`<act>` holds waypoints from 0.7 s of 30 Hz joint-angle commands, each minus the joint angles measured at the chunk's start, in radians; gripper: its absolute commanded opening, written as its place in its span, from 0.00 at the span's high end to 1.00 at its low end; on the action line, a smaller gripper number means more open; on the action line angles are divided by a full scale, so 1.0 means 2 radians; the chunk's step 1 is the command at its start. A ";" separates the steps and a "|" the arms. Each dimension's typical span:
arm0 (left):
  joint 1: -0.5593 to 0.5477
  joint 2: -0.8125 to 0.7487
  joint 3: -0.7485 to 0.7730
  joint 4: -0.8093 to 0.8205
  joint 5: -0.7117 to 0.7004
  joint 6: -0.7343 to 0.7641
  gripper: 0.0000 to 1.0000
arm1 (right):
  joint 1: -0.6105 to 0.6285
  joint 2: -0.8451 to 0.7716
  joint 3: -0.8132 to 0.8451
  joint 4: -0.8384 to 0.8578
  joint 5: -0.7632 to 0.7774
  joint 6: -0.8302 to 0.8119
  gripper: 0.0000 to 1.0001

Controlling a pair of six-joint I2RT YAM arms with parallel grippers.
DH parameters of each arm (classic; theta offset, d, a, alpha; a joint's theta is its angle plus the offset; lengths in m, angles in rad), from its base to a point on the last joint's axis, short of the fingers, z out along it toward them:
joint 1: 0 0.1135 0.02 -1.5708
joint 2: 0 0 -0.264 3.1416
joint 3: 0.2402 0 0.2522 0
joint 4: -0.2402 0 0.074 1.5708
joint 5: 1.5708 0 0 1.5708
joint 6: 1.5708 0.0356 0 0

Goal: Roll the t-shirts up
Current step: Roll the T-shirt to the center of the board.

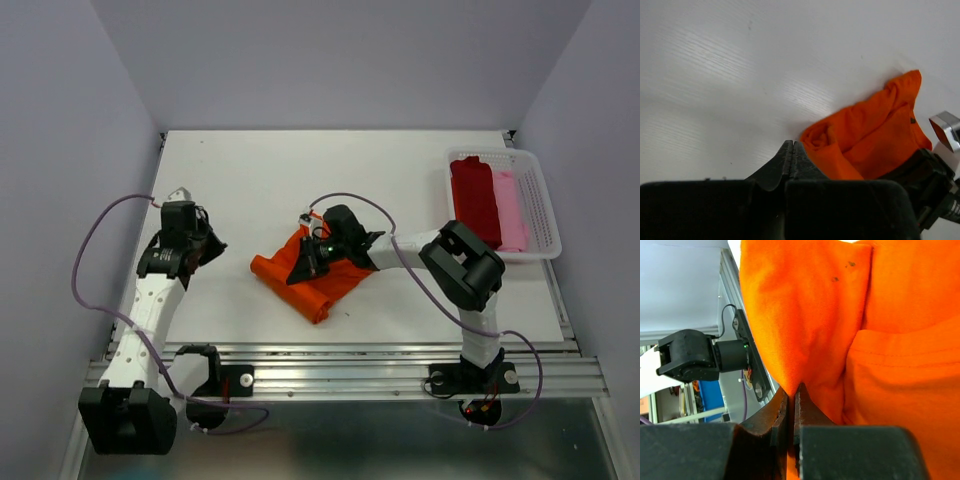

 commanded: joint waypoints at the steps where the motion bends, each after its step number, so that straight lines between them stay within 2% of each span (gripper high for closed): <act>1: -0.062 0.000 -0.006 0.007 0.012 -0.017 1.00 | -0.004 0.005 -0.001 0.025 -0.020 -0.011 0.99; 6: -0.115 0.011 -0.025 0.009 0.023 -0.041 1.00 | -0.004 0.011 0.000 0.025 -0.020 -0.011 0.99; 13: -0.173 0.017 -0.041 0.000 -0.010 -0.078 1.00 | -0.004 0.014 0.000 0.026 -0.020 -0.011 0.99; 21: -0.201 0.023 -0.037 -0.001 -0.031 -0.093 1.00 | -0.008 0.010 0.000 0.026 -0.023 -0.008 0.99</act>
